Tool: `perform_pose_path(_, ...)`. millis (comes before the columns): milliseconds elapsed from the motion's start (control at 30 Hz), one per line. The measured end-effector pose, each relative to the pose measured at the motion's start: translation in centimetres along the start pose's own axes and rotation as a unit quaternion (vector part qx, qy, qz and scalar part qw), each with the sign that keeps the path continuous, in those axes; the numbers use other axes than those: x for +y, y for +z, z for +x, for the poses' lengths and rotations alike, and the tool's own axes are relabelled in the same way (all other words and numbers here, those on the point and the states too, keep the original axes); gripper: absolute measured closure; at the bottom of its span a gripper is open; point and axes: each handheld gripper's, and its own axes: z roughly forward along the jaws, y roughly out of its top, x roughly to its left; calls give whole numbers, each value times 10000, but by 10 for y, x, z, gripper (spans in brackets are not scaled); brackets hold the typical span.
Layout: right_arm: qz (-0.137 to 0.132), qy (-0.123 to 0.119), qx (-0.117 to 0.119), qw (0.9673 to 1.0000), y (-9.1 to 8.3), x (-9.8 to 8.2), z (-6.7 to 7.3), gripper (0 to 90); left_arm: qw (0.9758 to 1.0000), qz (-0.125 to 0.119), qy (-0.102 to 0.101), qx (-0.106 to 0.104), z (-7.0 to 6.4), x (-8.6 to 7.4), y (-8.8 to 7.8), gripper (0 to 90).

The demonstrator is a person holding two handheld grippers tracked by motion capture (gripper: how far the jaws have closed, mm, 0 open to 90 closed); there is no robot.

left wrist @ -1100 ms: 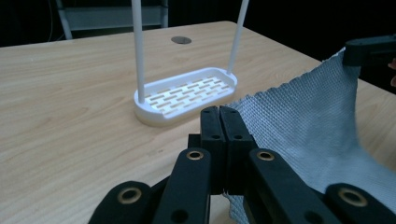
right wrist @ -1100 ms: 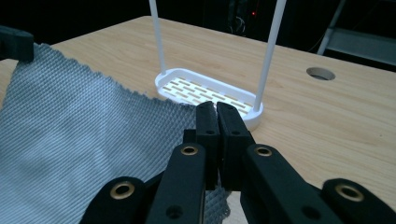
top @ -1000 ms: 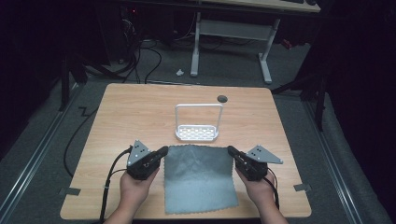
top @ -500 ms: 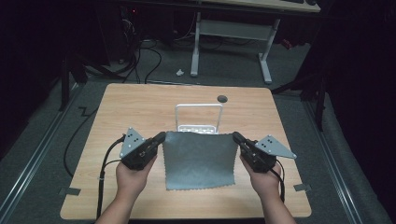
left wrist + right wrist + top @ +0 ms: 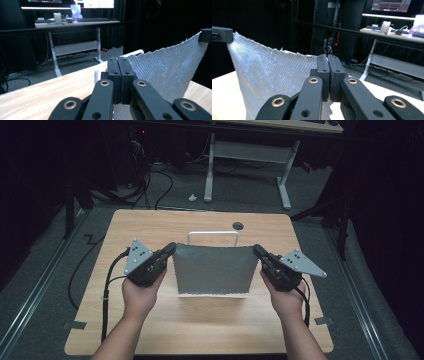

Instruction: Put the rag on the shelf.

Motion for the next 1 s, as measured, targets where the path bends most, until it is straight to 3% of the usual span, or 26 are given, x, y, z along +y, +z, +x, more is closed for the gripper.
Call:
perform_pose_path(200,-114,89,-111,9998,8,13,-8,898,9997,-17,193,117,5,18,15,896)
perform_pose_path(433,-39,161,-163,9997,23,23,-17,898,9992,-35,305,260,12,31,28,896)
perform_pose_path(700,-38,173,-163,9997,35,33,-23,898,9990,17,307,339,24,40,42,896)
perform_pose_path(767,-9,164,-177,9997,42,38,-24,897,9989,12,266,387,30,44,48,896)
perform_pose_path(900,6,188,-188,9996,55,44,-30,897,9981,60,384,486,34,48,57,896)
perform_pose_path(1000,45,238,-167,9996,67,47,-38,897,9972,167,429,593,44,51,73,896)
